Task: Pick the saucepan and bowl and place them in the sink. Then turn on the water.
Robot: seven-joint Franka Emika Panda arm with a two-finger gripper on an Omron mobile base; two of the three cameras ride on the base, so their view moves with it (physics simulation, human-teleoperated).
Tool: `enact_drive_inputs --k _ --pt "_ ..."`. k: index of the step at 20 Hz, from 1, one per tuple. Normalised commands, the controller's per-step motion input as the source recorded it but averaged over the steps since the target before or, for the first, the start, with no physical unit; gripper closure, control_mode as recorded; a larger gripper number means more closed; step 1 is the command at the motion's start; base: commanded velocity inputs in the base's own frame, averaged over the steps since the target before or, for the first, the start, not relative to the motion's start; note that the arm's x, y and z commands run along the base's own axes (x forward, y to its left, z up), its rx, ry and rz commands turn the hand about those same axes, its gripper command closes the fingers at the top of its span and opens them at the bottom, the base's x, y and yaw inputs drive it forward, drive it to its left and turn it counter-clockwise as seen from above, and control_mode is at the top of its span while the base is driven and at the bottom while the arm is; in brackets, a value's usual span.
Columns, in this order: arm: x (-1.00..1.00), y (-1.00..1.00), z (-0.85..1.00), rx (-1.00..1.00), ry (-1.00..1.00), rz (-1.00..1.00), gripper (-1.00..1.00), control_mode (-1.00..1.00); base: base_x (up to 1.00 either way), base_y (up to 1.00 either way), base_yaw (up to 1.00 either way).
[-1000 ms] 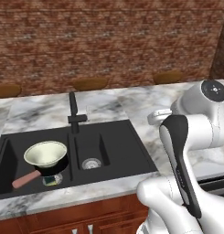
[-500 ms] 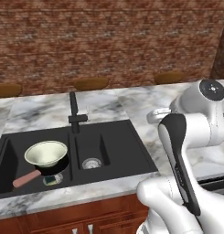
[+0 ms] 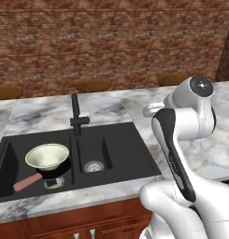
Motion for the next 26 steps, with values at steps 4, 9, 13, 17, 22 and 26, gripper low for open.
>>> enact_drive_inputs --k 4,9,13,17,22,26 --pt "0.41 0.02 -0.02 0.00 -0.04 0.00 -1.00 -1.00 0.00 0.00 0.00" --pt "0.33 0.06 0.00 0.00 0.00 0.00 -1.00 -1.00 0.00 0.00 0.00" --pt "0.37 0.12 0.00 0.00 0.00 0.01 -1.00 -1.00 0.00 0.00 0.00" --pt "0.31 0.10 0.00 0.00 0.00 0.01 -1.00 -1.00 0.00 0.00 0.00" --pt "0.34 0.05 0.00 0.02 -0.01 0.02 -1.00 -1.00 0.00 0.00 0.00" --pt "0.36 0.02 0.00 0.03 -0.02 0.05 -1.00 -1.00 0.00 0.00 0.00"
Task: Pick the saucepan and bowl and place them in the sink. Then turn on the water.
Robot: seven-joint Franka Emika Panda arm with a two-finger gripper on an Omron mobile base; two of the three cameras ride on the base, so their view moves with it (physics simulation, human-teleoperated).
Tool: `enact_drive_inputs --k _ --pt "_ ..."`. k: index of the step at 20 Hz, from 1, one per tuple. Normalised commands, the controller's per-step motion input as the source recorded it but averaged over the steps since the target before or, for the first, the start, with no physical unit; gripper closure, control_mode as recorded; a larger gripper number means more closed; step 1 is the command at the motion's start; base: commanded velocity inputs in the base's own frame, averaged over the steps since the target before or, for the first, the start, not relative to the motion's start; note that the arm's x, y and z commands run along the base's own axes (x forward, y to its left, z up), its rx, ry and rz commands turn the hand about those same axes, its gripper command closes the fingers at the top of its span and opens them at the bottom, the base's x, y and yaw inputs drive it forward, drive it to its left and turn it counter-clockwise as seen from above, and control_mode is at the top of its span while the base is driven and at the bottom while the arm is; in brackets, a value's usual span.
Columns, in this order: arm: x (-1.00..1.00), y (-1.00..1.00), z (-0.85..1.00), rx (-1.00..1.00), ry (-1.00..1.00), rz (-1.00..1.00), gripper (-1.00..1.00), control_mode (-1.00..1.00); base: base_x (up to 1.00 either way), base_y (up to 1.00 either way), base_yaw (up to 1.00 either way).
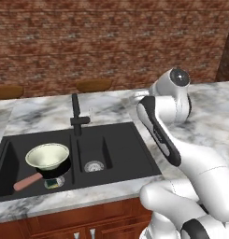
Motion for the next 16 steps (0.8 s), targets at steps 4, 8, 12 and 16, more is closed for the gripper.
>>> enact_drive_inputs --k 4,8,12,16 --pt "0.35 0.05 0.00 0.05 -0.05 0.08 -1.00 -1.00 0.00 0.00 0.00" --pt "0.03 0.10 -0.07 0.01 -0.12 0.08 -1.00 -1.00 0.00 0.00 0.00" --pt "0.00 0.27 -0.17 0.00 -0.08 0.05 -1.00 -1.00 0.00 0.00 0.00" --pt "0.00 0.40 -0.41 0.00 -0.07 0.00 -1.00 -1.00 0.00 0.00 0.00"
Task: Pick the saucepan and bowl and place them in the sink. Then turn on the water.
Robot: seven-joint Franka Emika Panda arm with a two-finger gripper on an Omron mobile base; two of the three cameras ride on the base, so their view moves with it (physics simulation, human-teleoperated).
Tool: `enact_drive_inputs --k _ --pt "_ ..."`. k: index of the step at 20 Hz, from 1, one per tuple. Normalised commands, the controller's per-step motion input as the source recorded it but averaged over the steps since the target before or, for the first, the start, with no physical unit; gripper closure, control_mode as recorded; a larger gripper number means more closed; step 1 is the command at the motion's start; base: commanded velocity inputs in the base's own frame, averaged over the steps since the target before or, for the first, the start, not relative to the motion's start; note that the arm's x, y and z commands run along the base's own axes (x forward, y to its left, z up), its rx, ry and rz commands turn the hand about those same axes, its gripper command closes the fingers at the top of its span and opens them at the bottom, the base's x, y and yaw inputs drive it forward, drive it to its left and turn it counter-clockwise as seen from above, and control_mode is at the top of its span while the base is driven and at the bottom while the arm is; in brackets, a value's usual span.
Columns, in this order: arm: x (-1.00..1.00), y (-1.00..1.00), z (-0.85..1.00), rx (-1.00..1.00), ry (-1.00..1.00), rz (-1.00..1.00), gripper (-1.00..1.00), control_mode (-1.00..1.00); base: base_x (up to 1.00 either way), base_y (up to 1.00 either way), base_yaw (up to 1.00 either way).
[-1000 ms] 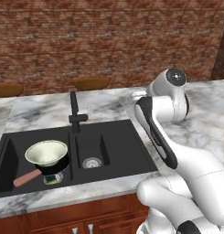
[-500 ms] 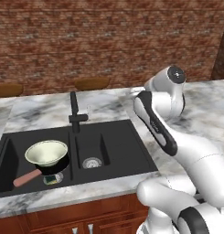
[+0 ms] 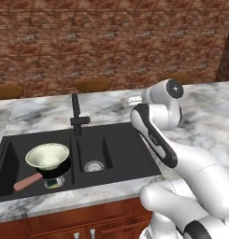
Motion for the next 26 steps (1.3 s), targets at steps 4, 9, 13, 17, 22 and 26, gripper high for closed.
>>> enact_drive_inputs --k 4,9,13,17,22,26 --pt "0.00 0.40 -0.40 0.00 -0.05 0.00 -1.00 -1.00 0.00 0.00 0.00" --pt "0.04 0.39 -0.41 0.00 -0.03 0.00 -1.00 -1.00 0.00 0.00 0.00" --pt "0.14 0.31 -0.12 0.01 -0.03 0.00 -1.00 -1.00 0.00 0.00 0.00" --pt "0.14 0.16 -0.01 0.02 -0.07 0.00 -1.00 -1.00 0.00 0.00 0.00" --pt "0.07 0.00 -0.08 0.04 -0.12 0.05 -1.00 -1.00 0.00 0.00 0.00" --pt "0.03 0.11 -0.14 0.00 -0.09 0.02 -1.00 -1.00 0.00 0.00 0.00"
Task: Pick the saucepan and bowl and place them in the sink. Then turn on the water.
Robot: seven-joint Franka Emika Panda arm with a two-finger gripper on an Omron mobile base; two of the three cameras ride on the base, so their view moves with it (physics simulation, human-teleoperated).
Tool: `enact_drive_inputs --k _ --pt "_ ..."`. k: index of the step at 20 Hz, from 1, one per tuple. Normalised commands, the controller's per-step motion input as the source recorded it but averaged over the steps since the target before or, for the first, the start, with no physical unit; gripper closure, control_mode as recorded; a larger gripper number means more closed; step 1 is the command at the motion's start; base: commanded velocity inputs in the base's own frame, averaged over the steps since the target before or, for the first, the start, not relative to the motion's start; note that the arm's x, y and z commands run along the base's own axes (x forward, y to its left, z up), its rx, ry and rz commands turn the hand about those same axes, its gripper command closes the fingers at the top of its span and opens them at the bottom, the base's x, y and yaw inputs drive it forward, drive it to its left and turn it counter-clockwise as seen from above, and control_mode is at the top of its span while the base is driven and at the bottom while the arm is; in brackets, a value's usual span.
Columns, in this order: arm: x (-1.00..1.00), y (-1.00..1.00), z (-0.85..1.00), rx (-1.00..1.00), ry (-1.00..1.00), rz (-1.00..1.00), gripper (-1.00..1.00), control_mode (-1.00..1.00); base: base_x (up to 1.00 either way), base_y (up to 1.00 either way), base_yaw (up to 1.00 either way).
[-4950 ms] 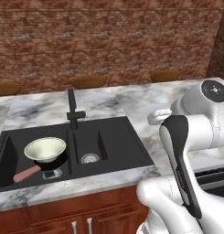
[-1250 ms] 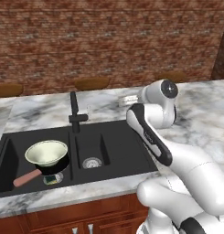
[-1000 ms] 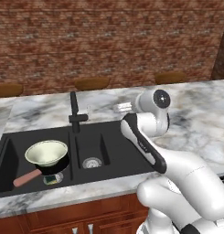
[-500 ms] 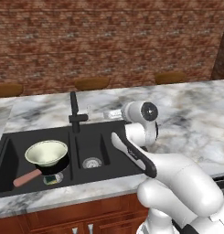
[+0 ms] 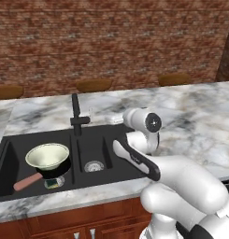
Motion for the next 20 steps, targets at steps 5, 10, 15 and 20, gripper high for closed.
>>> enact_drive_inputs --k 5,10,15,20 --pt "0.08 0.23 -0.13 0.00 -0.04 0.00 -1.00 -1.00 0.00 0.00 0.00" --pt "0.07 0.21 -0.02 0.00 -0.01 0.00 -1.00 -1.00 0.00 0.00 0.00" --pt "0.15 0.10 0.00 0.01 0.00 0.00 -1.00 -1.00 0.00 0.00 0.00" --pt "0.19 0.00 -0.09 0.02 -0.02 0.01 -1.00 -1.00 0.00 0.00 0.00"
